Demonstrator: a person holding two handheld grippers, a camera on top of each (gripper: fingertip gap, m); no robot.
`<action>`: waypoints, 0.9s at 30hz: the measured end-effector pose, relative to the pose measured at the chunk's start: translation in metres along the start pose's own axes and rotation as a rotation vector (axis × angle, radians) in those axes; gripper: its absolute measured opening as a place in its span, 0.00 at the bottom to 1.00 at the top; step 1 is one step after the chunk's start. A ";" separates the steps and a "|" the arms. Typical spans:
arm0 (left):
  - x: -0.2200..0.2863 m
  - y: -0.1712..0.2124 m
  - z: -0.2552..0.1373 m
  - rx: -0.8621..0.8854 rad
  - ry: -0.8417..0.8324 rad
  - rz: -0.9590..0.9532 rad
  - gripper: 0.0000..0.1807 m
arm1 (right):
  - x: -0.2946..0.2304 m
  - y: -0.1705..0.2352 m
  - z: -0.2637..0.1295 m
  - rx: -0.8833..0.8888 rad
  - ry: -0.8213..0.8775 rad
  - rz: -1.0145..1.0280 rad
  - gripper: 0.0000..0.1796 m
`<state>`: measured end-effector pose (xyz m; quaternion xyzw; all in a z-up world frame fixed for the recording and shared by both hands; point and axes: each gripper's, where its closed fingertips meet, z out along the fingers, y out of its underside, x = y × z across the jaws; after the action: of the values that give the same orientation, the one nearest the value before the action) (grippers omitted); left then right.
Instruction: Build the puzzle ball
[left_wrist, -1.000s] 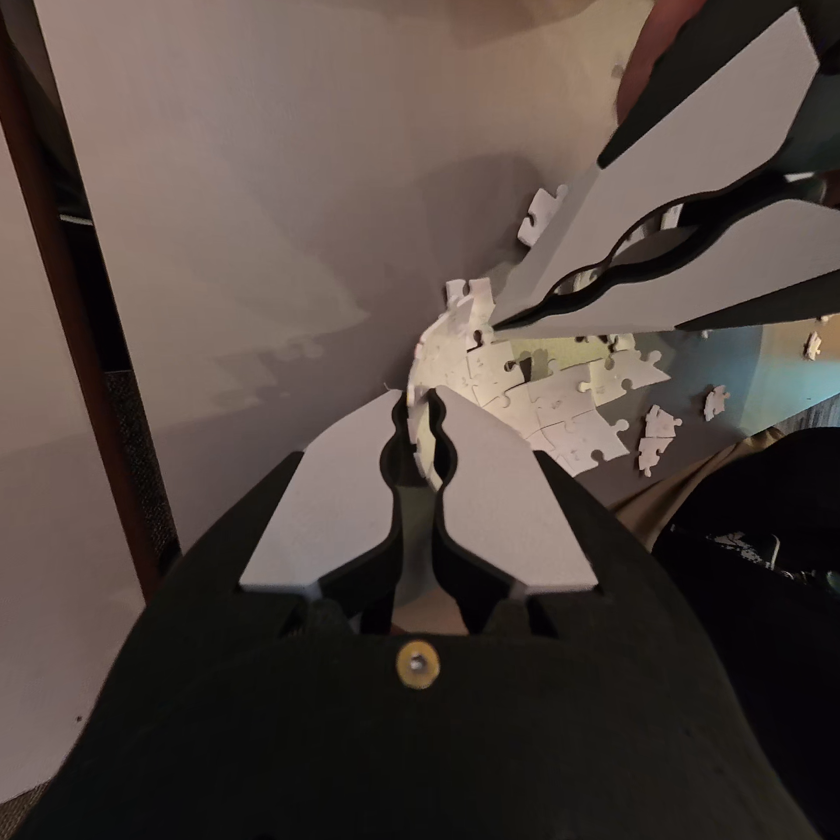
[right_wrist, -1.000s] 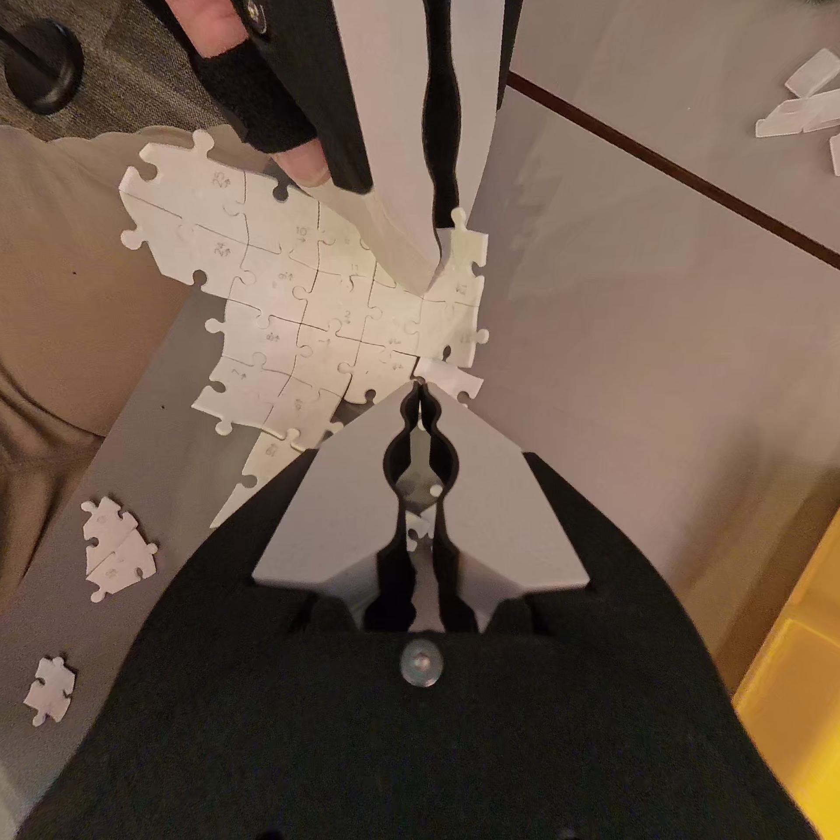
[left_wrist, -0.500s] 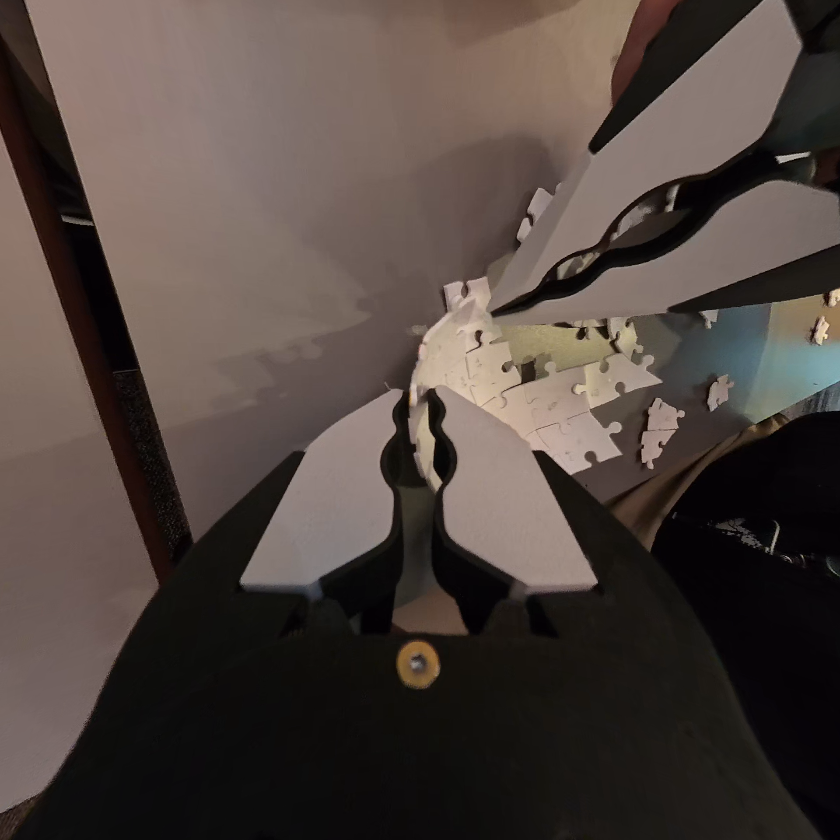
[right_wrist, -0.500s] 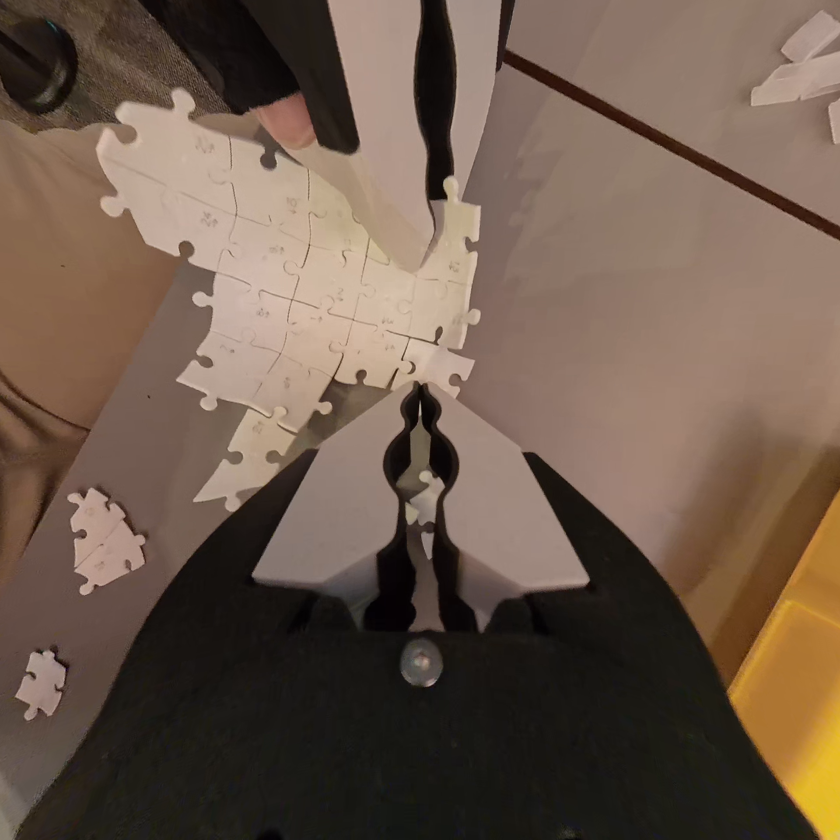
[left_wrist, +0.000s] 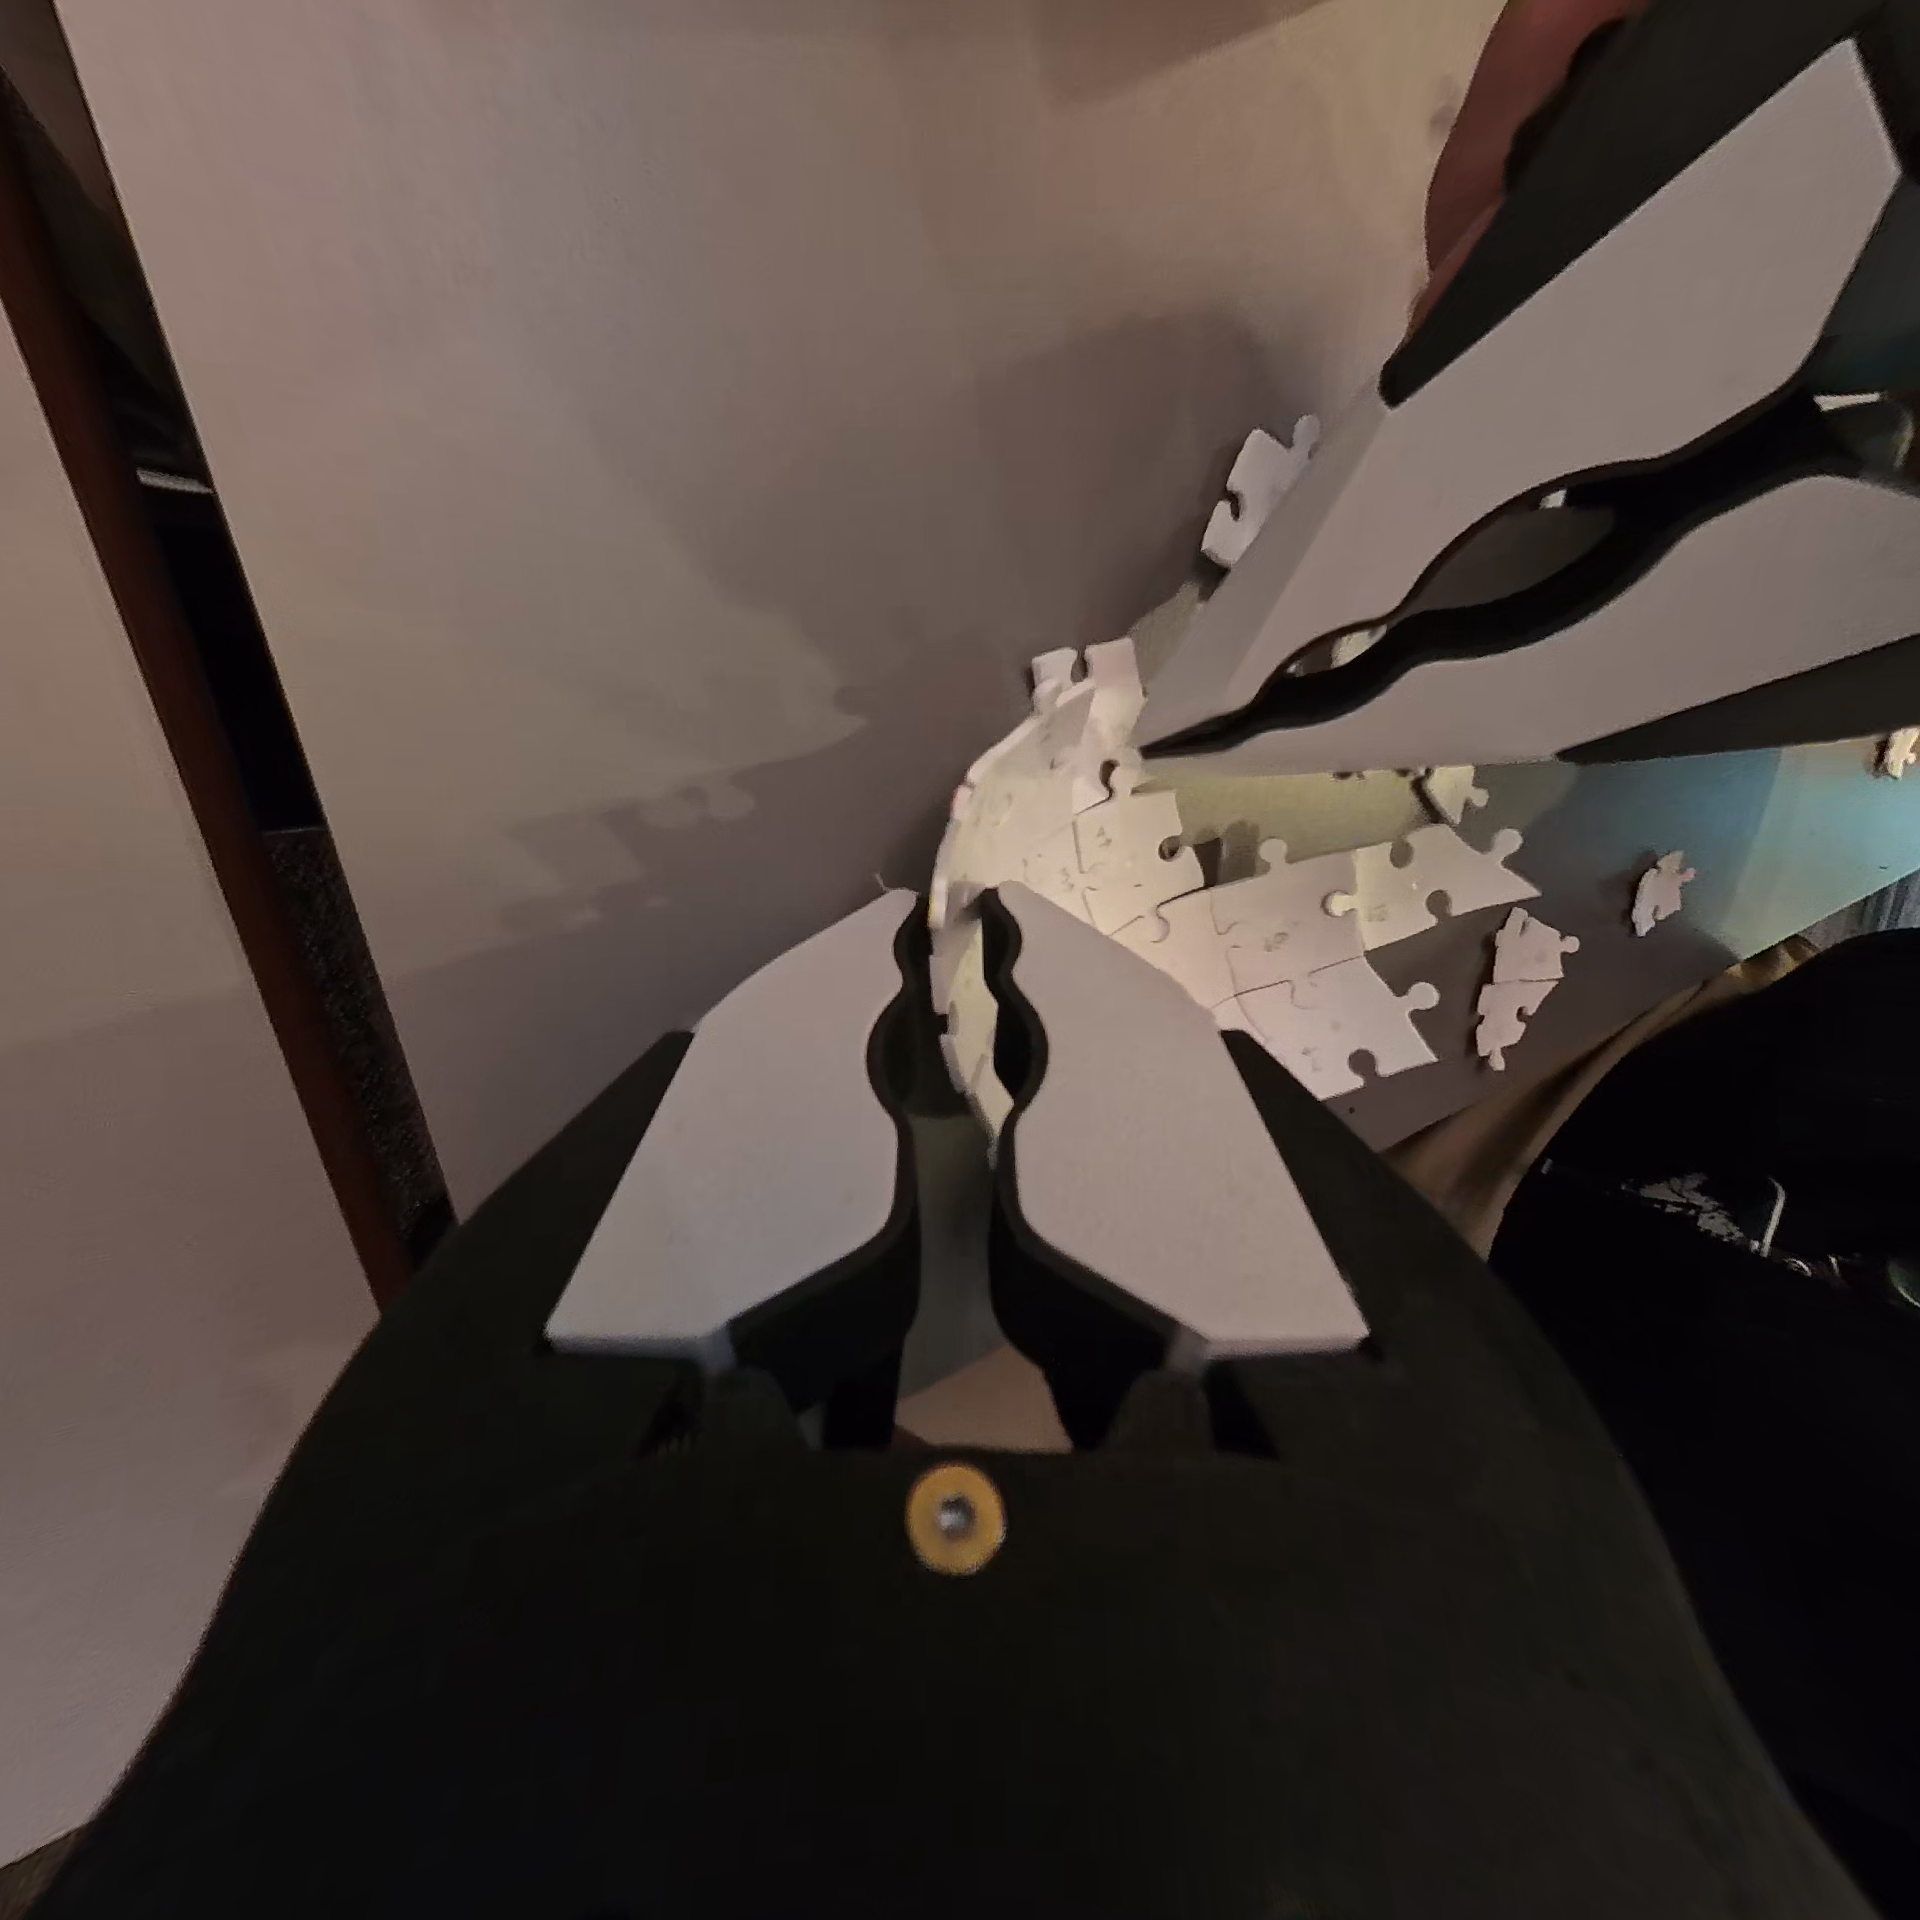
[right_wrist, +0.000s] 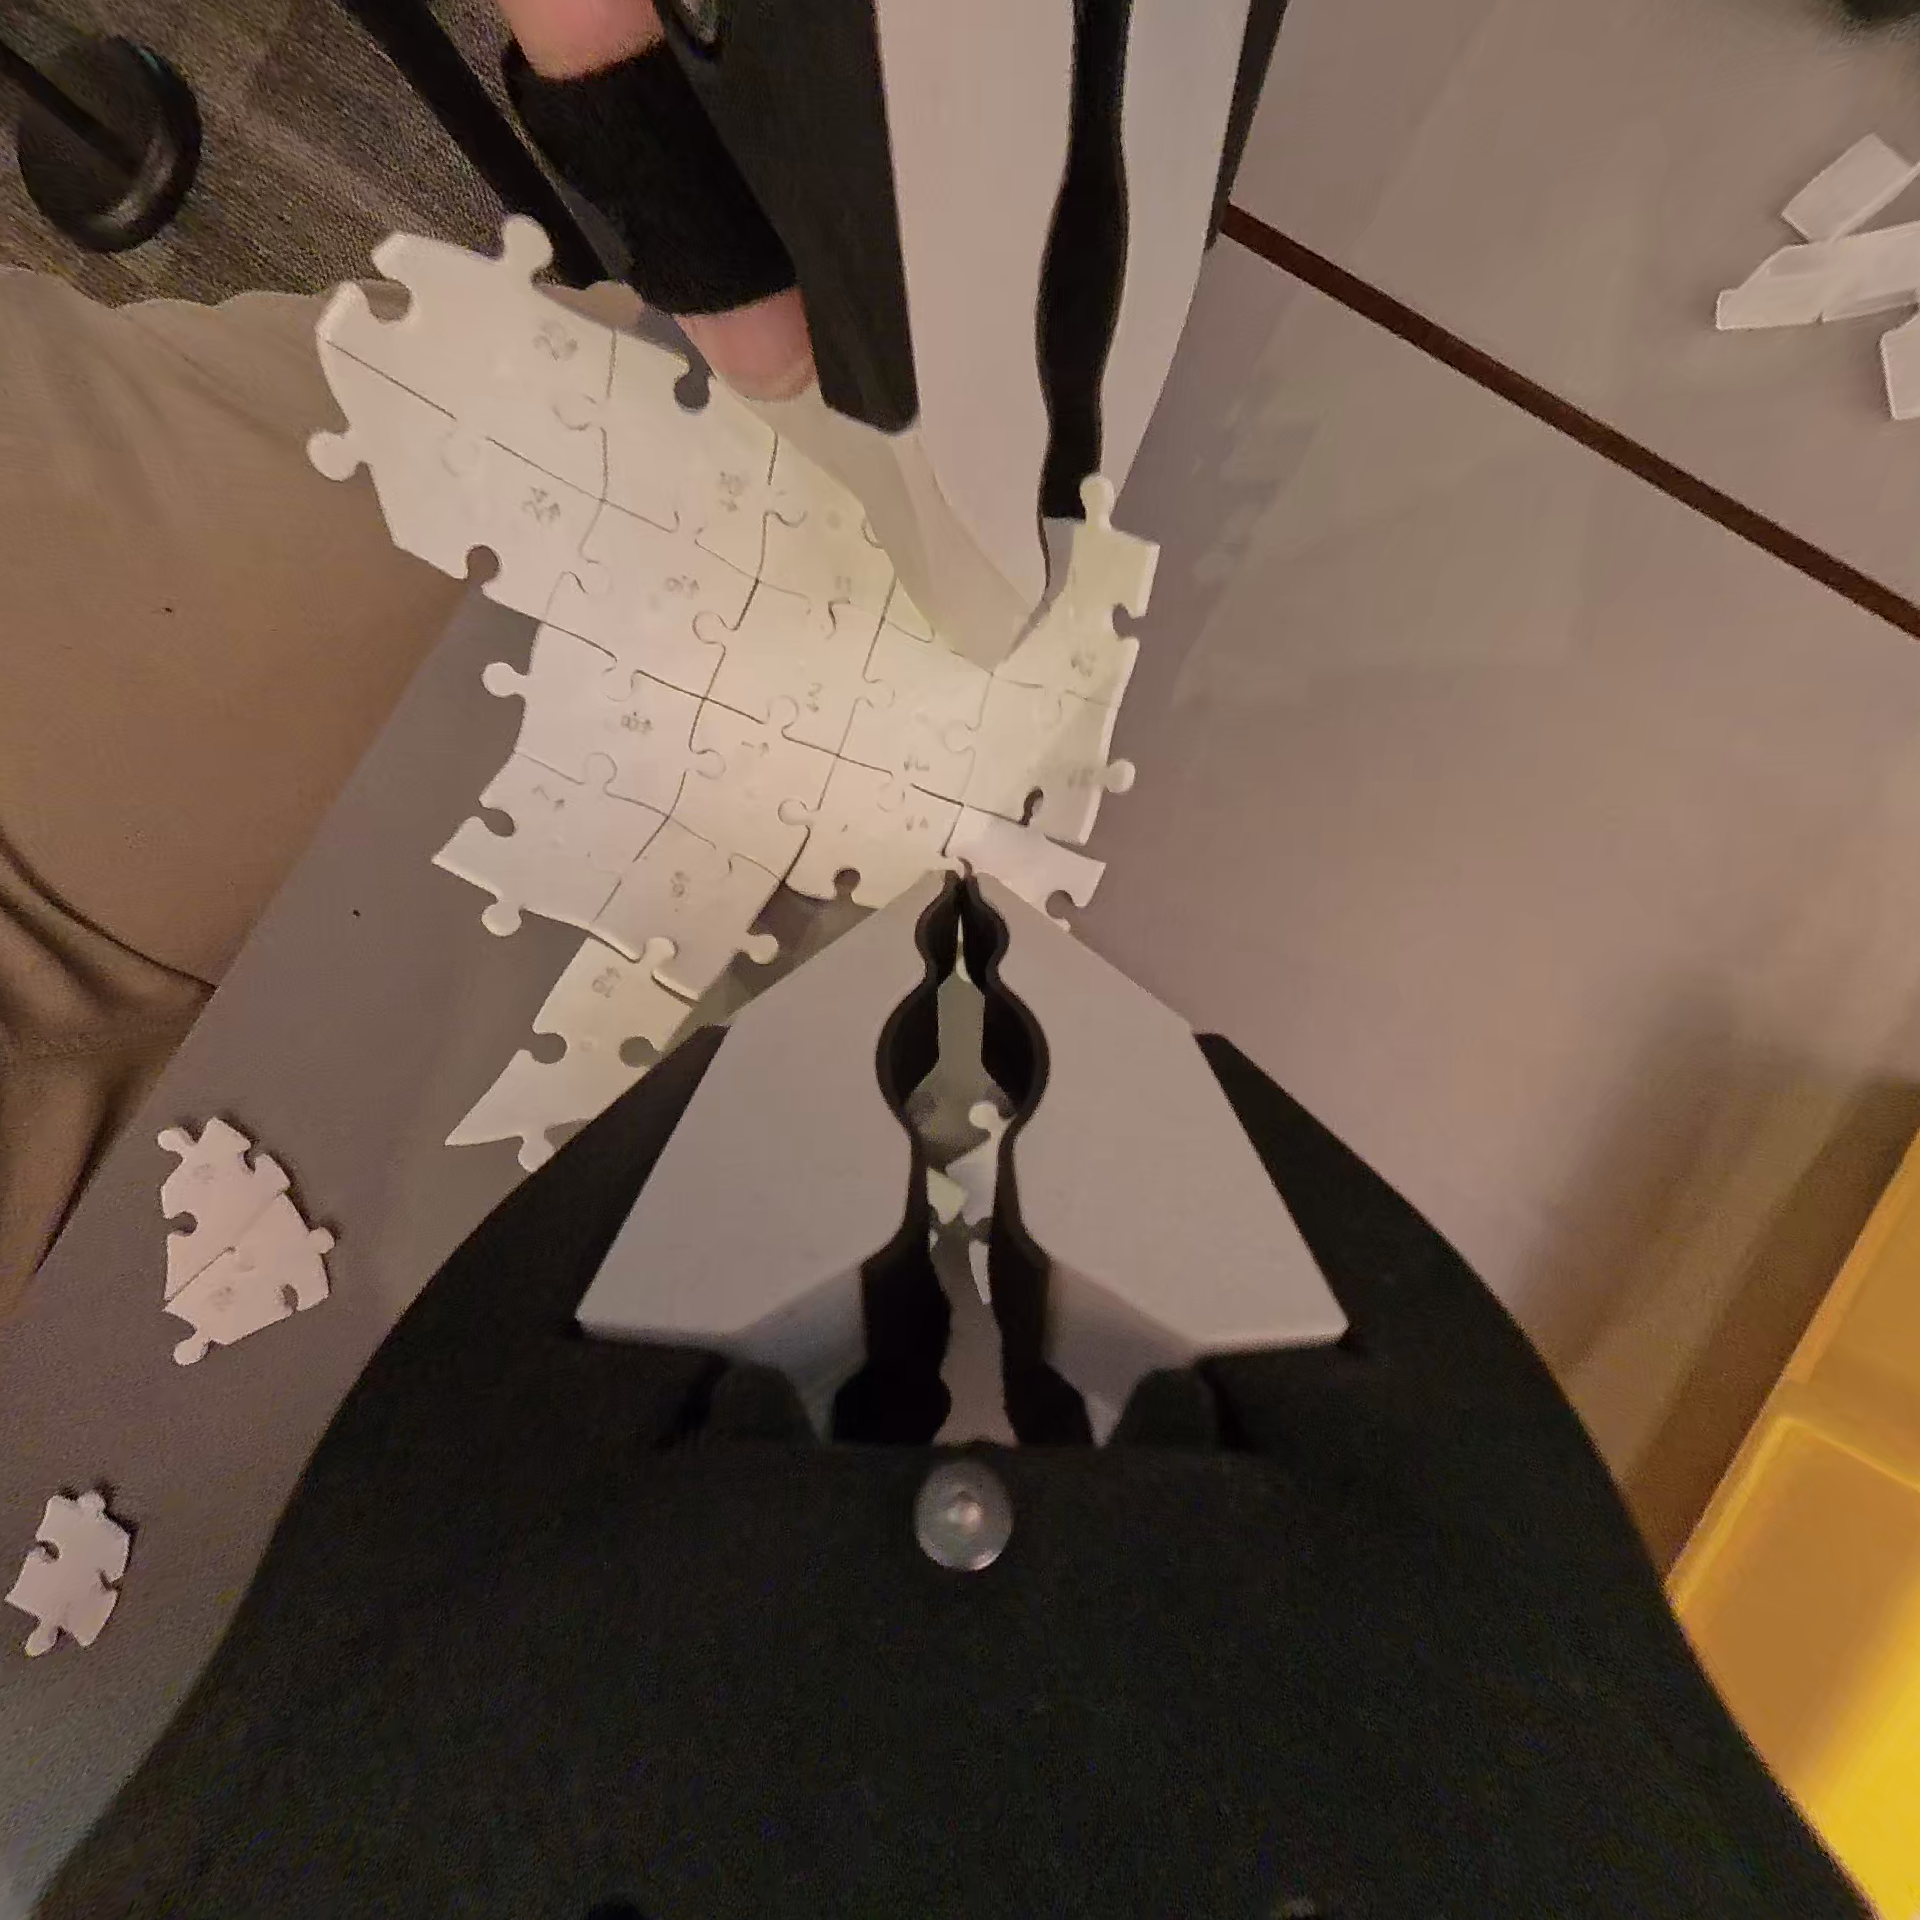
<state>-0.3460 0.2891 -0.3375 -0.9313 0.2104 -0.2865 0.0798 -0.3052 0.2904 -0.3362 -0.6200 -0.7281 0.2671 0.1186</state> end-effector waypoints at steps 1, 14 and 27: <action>0.000 0.000 0.000 -0.002 0.000 0.001 0.05 | -0.001 -0.002 0.000 0.005 -0.001 -0.003 0.00; 0.000 0.000 0.001 -0.020 0.001 -0.004 0.05 | 0.001 0.001 0.005 -0.002 -0.010 0.011 0.00; 0.000 -0.004 0.001 -0.026 0.001 0.004 0.09 | 0.001 0.001 0.005 0.014 -0.023 0.020 0.00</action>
<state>-0.3435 0.2930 -0.3374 -0.9317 0.2159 -0.2841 0.0679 -0.3068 0.2907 -0.3411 -0.6234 -0.7213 0.2803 0.1117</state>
